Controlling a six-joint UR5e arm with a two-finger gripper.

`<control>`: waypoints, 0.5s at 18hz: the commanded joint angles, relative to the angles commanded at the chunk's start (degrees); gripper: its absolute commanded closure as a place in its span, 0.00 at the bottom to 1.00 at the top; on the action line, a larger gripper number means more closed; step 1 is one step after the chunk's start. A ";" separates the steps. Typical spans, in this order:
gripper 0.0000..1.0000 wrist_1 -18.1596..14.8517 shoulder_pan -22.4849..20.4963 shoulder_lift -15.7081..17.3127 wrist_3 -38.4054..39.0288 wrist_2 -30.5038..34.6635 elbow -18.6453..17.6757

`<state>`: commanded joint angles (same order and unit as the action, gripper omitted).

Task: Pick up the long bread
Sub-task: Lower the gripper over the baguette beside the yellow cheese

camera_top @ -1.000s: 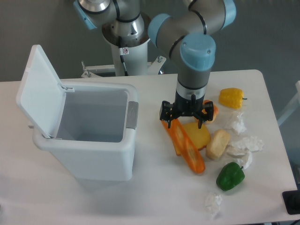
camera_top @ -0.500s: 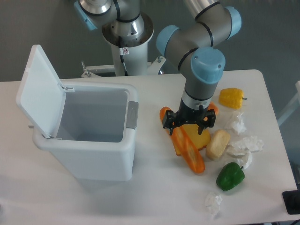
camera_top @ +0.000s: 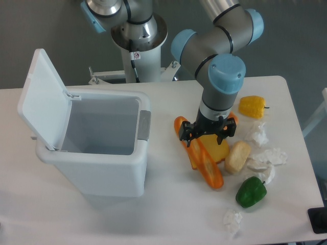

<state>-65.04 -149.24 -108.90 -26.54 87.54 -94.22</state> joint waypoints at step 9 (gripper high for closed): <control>0.00 0.09 -2.20 -3.42 0.53 -0.09 0.97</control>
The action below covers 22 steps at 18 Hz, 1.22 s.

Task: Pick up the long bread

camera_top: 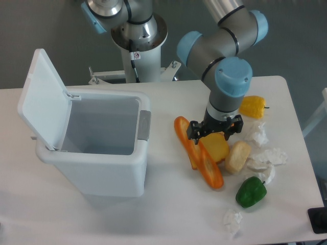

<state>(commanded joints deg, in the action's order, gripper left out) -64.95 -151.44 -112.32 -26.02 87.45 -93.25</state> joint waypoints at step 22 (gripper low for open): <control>0.00 0.79 1.23 -10.46 11.78 -0.53 6.42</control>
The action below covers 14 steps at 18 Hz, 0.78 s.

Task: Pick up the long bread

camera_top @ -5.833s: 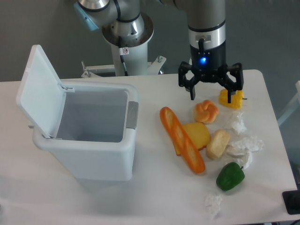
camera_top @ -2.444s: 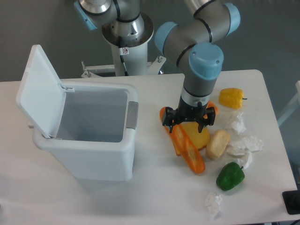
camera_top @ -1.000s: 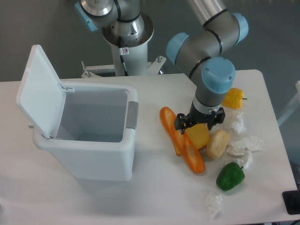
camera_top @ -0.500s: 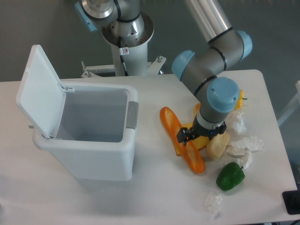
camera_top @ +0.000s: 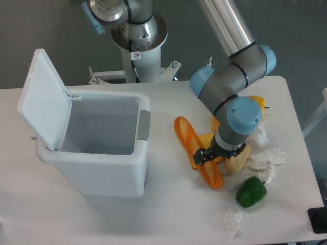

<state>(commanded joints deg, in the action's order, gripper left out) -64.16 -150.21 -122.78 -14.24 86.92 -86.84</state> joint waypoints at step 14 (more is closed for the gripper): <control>0.00 1.14 1.14 -1.58 5.27 -0.27 -0.26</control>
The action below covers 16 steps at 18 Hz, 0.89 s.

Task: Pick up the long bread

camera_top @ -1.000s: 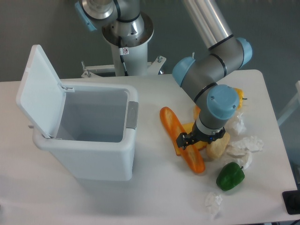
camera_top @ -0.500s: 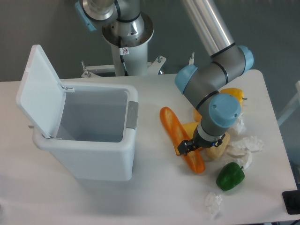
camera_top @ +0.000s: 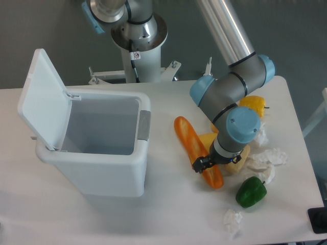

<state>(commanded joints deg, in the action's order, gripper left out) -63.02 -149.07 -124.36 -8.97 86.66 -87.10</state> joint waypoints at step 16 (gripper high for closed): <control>0.09 0.00 0.62 -0.27 -0.09 0.18 0.17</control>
<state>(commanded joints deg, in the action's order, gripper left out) -63.02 -148.45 -124.63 -9.05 86.84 -86.92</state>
